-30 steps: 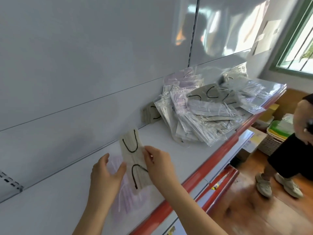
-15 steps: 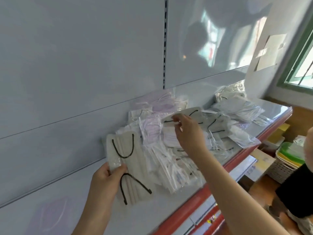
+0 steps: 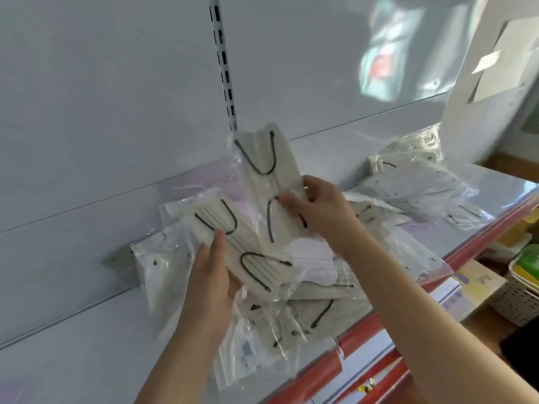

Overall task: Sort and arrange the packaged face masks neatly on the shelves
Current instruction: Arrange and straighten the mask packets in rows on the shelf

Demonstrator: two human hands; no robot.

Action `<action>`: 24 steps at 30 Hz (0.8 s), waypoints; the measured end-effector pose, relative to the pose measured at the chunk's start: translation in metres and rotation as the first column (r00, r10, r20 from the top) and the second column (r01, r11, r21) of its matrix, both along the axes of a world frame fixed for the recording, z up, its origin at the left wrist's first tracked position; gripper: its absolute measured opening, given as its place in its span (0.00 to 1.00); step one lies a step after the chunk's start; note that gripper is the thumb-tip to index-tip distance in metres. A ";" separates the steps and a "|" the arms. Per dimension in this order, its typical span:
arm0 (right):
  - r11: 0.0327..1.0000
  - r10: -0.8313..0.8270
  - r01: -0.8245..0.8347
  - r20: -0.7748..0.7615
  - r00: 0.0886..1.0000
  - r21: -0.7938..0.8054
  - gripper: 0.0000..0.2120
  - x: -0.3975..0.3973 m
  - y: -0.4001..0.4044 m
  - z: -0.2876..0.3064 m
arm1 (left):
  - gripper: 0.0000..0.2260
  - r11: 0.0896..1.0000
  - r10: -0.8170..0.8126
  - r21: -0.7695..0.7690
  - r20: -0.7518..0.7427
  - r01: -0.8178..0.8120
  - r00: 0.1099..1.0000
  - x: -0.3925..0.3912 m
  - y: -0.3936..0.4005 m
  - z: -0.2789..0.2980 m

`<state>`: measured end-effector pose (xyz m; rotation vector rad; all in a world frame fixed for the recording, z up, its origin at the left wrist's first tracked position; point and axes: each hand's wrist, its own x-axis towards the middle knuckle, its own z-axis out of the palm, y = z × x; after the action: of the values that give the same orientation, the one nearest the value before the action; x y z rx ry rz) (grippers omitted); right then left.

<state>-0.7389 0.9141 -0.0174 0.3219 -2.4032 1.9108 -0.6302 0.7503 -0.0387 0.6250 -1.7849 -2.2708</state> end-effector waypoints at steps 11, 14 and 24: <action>0.362 -0.431 0.299 -0.126 0.894 0.883 0.34 -0.037 0.112 -0.039 | 0.05 0.994 0.103 -0.032 0.008 -0.103 0.995 -0.019 0.024 -0.018; 0.668 -0.286 0.196 0.004 0.958 0.718 0.24 -0.038 0.104 -0.052 | 0.03 0.995 0.102 -0.020 0.017 -0.101 0.995 -0.019 0.031 -0.019; 0.803 -0.595 0.560 -0.222 0.772 -0.206 0.06 -0.025 0.109 -0.009 | 0.06 0.993 0.118 0.012 -0.008 -0.118 0.993 -0.015 0.036 -0.014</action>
<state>-0.7641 1.0232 -0.0262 -0.1491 -1.8808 1.5901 -0.6452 0.7860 -0.0524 0.7017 -1.6849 -2.2044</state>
